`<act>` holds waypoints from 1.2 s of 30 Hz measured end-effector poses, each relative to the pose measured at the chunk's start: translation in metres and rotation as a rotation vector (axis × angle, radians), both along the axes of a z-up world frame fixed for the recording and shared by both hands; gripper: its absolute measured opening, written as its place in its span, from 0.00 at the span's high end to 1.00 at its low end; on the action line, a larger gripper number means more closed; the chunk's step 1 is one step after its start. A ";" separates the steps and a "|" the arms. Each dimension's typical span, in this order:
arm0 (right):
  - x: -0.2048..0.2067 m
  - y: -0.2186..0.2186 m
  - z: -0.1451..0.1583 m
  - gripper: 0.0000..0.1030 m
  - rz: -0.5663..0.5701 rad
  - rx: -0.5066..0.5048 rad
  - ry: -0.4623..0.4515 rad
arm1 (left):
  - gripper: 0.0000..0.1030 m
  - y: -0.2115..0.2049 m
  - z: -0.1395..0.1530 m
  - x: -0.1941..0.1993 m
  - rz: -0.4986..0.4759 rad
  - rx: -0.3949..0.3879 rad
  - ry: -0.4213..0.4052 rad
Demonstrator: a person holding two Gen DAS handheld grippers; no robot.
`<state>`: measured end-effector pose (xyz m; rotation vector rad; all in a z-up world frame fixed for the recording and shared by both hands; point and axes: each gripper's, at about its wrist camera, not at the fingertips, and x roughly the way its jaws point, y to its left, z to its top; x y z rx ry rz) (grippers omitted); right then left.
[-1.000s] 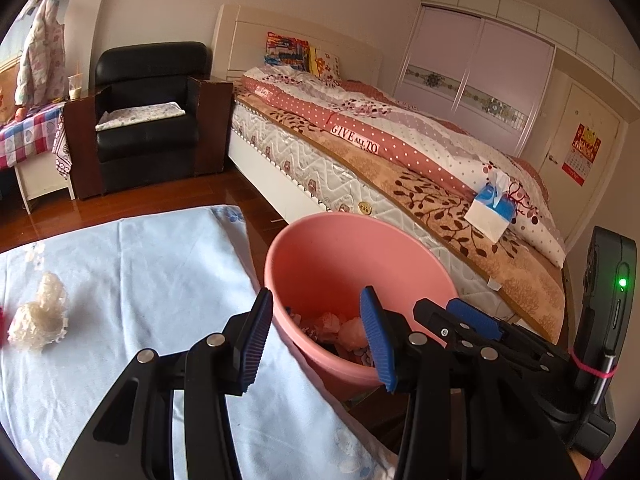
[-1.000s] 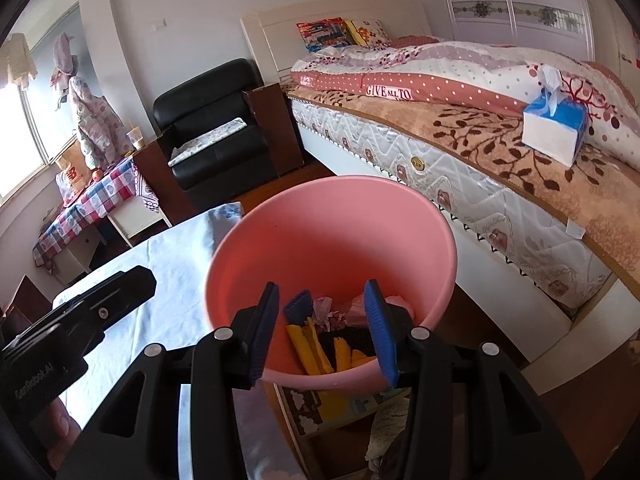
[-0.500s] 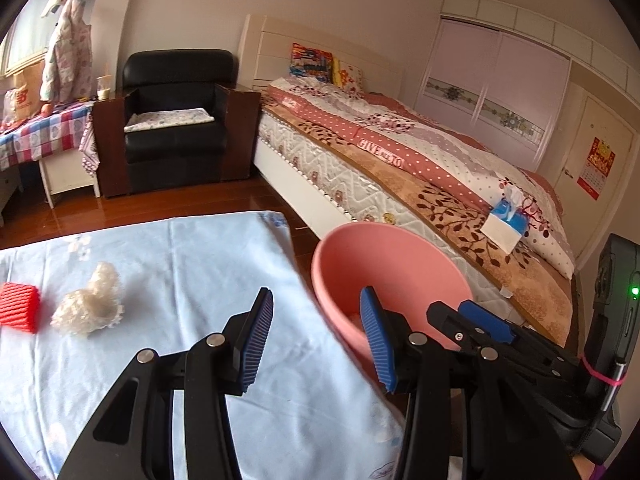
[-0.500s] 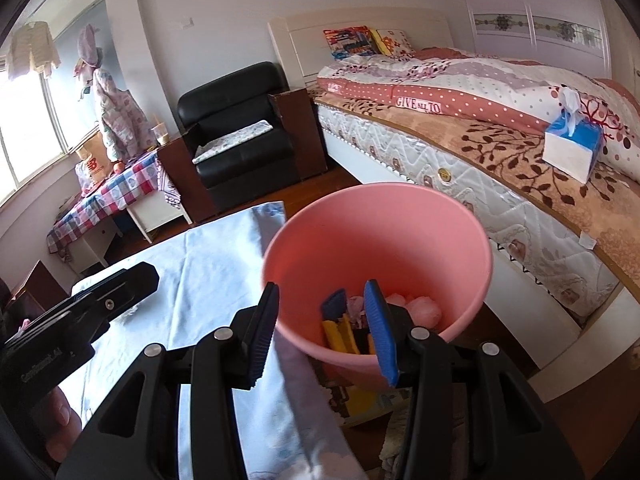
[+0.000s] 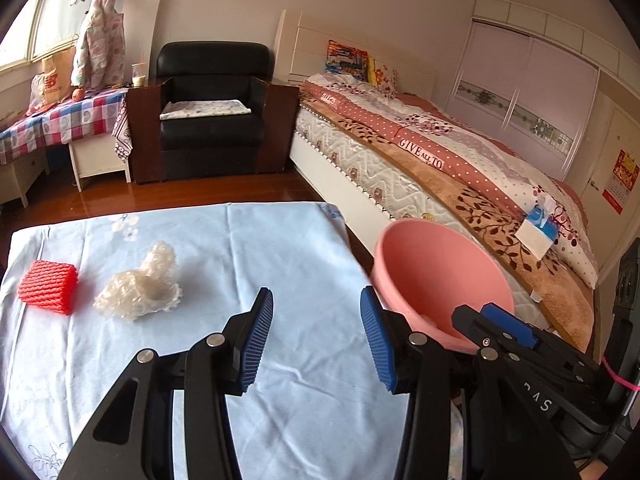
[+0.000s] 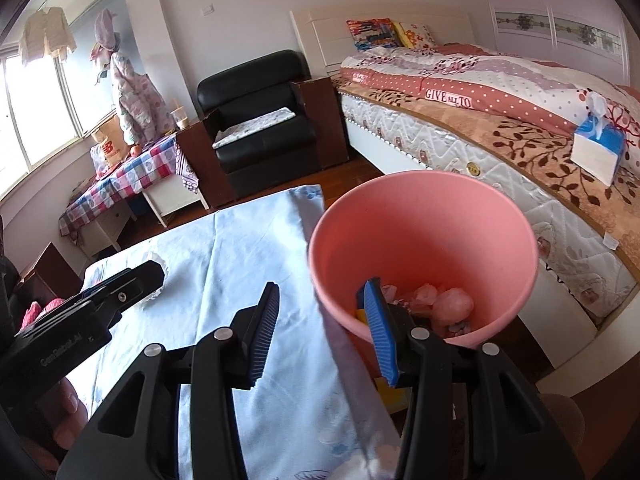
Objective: Collect trash
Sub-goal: 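Move both grippers back over the table toward the red net and bubble wrap, then grasp the red foam net with the left gripper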
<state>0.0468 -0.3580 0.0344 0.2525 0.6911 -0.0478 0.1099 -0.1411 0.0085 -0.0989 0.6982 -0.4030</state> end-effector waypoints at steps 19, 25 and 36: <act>0.027 0.043 -0.014 0.56 0.084 0.010 0.055 | 0.47 0.111 -0.010 0.021 0.163 0.010 0.002; 0.031 0.051 -0.021 0.56 0.109 0.031 0.070 | 0.47 0.162 -0.021 0.030 0.253 0.008 0.038; 0.034 0.061 -0.028 0.56 0.151 0.055 0.085 | 0.47 0.277 -0.042 0.042 0.549 -0.074 0.123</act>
